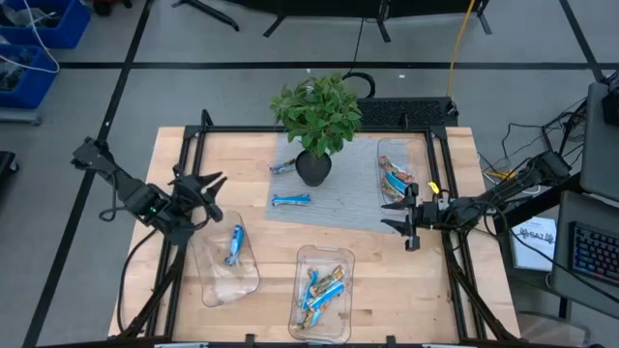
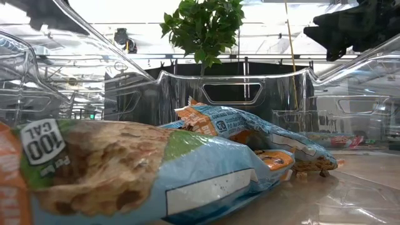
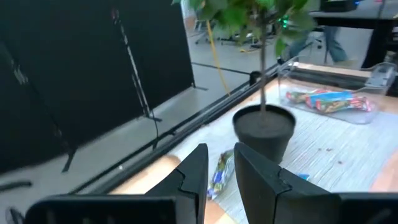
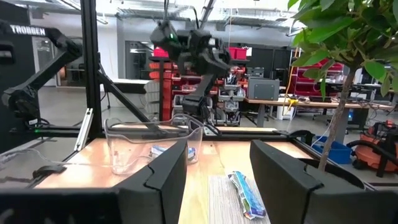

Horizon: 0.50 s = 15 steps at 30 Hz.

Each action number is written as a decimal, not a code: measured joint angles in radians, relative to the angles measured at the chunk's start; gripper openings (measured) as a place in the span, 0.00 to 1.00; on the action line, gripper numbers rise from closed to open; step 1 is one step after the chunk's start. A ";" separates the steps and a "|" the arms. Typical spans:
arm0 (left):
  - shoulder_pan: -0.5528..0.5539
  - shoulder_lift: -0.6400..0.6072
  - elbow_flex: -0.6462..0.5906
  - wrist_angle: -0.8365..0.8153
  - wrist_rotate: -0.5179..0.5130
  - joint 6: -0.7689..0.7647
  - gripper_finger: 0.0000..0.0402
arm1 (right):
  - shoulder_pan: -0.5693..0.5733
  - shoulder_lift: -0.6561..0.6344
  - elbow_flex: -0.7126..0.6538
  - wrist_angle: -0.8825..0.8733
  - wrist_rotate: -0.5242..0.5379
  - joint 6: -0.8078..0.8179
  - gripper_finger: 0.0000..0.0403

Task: Pick and place Granola Bars by type
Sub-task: Put the top blue granola bar into the left transparent bin

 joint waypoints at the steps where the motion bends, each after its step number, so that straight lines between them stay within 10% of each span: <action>1: 0.006 -0.014 -0.023 0.000 0.004 -0.026 0.21 | 0.000 0.000 0.000 0.002 0.000 -0.003 0.41; 8: 0.026 -0.131 -0.230 0.195 0.072 -0.025 0.21 | 0.000 0.000 0.000 0.015 0.002 -0.022 0.41; 15: 0.084 -0.269 -0.417 0.778 0.239 0.489 0.21 | -0.009 0.000 0.000 0.029 0.004 -0.045 0.41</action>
